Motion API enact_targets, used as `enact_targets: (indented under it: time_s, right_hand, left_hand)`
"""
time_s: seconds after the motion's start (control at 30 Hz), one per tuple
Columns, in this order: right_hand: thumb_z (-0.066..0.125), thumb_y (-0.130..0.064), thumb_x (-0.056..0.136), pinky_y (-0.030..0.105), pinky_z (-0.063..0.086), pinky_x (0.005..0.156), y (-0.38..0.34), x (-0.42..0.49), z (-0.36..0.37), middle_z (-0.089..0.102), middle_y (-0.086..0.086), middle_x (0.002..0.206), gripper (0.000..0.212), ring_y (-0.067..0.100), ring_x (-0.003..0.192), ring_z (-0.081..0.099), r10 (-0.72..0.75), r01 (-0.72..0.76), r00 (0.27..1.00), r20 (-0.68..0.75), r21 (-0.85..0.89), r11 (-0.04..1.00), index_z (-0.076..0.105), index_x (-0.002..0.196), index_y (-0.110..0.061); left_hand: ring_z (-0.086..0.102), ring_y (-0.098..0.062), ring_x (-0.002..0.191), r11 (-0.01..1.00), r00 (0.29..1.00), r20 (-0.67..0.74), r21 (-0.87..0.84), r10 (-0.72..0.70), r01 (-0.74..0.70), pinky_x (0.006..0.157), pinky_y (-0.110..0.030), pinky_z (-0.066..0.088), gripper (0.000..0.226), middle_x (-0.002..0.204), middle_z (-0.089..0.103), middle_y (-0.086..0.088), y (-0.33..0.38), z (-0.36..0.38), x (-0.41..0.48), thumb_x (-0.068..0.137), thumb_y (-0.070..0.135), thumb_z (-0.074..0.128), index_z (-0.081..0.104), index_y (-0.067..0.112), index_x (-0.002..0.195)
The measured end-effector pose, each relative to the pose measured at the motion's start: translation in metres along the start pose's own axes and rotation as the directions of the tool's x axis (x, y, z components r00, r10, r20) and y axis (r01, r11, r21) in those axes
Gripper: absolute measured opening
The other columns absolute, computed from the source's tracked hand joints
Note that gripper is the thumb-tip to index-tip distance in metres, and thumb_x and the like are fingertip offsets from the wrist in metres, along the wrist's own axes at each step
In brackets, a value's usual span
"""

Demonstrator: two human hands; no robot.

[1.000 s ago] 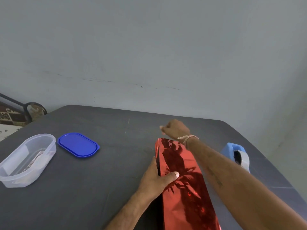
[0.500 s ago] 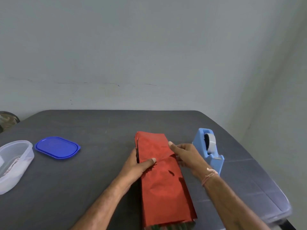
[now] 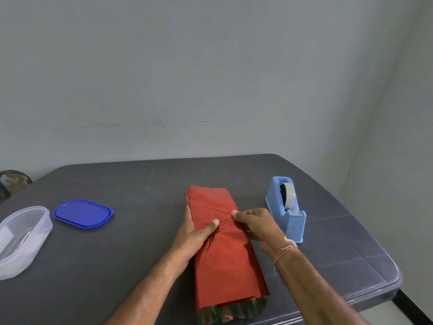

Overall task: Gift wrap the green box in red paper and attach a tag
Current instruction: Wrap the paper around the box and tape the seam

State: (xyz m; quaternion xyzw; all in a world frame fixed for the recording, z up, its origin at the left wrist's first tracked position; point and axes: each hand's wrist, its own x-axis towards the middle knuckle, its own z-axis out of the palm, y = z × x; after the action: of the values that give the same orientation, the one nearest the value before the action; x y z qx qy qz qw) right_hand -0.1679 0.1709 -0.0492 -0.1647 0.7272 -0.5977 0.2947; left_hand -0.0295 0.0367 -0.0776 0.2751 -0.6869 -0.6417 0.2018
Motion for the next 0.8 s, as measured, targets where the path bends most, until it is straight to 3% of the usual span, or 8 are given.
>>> enact_targets:
  time_s: [0.1,0.23,0.33,0.43,0.53,0.6,0.67,0.8]
  right_hand:
    - [0.080,-0.025,0.088,0.024,0.051,0.060,0.002,0.000,0.001,0.066,0.002,0.065,0.026,0.010,0.056,0.058,0.013,-0.013,1.000,-0.006,0.028,1.000,0.068,0.070,-0.011]
    - [0.080,-0.026,0.087,0.024,0.051,0.061,0.006,-0.001,0.004,0.066,0.002,0.066,0.026,0.010,0.056,0.059,0.021,-0.020,1.000,-0.011,0.064,0.998,0.067,0.069,-0.013]
    - [0.080,-0.026,0.087,0.025,0.050,0.058,0.006,-0.002,0.006,0.065,0.002,0.066,0.027,0.012,0.059,0.059,0.011,-0.010,1.000,-0.017,0.071,0.997,0.066,0.067,-0.014]
    - [0.079,-0.027,0.087,0.025,0.050,0.061,0.004,-0.003,0.006,0.065,0.000,0.065,0.029,0.012,0.061,0.060,0.010,-0.009,1.000,-0.007,0.061,0.998,0.066,0.065,-0.015]
    - [0.079,-0.027,0.088,0.025,0.051,0.059,0.003,-0.005,0.004,0.065,-0.001,0.065,0.031,0.012,0.061,0.060,0.021,-0.022,1.000,0.015,0.066,0.998,0.064,0.064,-0.017]
    - [0.078,-0.029,0.089,0.024,0.052,0.060,0.001,-0.007,0.003,0.065,-0.001,0.067,0.031,0.012,0.063,0.060,0.025,-0.027,0.999,0.039,0.062,0.998,0.063,0.065,-0.017]
    - [0.078,-0.030,0.089,0.025,0.051,0.063,0.000,-0.007,0.001,0.066,0.000,0.071,0.030,0.012,0.067,0.060,0.028,-0.031,0.998,0.055,0.058,0.998,0.063,0.066,-0.017]
    - [0.079,-0.035,0.088,0.024,0.047,0.059,0.002,-0.007,0.000,0.063,0.002,0.070,0.031,0.013,0.064,0.058,0.029,-0.032,0.997,0.072,0.046,0.998,0.063,0.068,-0.016]
  left_hand:
    - [0.036,-0.006,0.145,0.994,0.999,0.000,0.102,0.050,-0.050,0.122,-0.035,0.031,0.114,0.160,0.030,0.013,0.000,0.000,0.000,0.083,0.052,0.079,-0.003,0.039,0.162]
    - [0.015,-0.011,0.156,0.932,0.996,-0.007,0.354,0.090,-0.082,0.127,-0.041,0.021,0.102,0.170,0.013,0.007,-0.008,-0.002,0.010,0.081,0.068,0.070,0.010,0.046,0.160]
    - [0.017,-0.011,0.155,0.955,0.999,0.015,0.295,0.032,-0.035,0.127,-0.042,0.021,0.111,0.170,0.013,0.008,-0.005,-0.010,0.024,0.071,0.084,0.063,0.007,0.048,0.160]
    - [0.019,-0.012,0.155,0.968,1.000,0.019,0.251,0.000,-0.005,0.127,-0.043,0.021,0.106,0.170,0.014,0.009,-0.005,-0.012,0.034,0.078,0.084,0.057,0.003,0.047,0.160]
    - [0.024,-0.011,0.153,0.973,0.998,-0.025,0.226,0.051,-0.045,0.124,-0.035,0.022,0.095,0.168,0.019,0.011,-0.006,-0.005,0.032,0.089,0.072,0.055,0.004,0.041,0.162]
    - [0.027,-0.013,0.152,0.995,0.996,-0.083,0.091,0.040,-0.032,0.121,-0.032,0.024,0.086,0.166,0.025,0.006,-0.004,-0.006,0.033,0.096,0.062,0.054,0.009,0.032,0.164]
    - [0.038,-0.019,0.146,0.999,0.975,-0.223,-0.039,-0.020,0.011,0.117,-0.033,0.031,0.073,0.162,0.036,-0.004,-0.008,-0.016,0.050,0.102,0.048,0.054,0.024,0.019,0.161]
    - [0.062,-0.024,0.116,0.996,0.933,-0.351,0.001,-0.083,0.089,0.094,-0.033,0.048,0.033,0.133,0.064,-0.014,-0.011,-0.038,0.092,0.105,0.015,0.053,0.058,0.006,0.137]
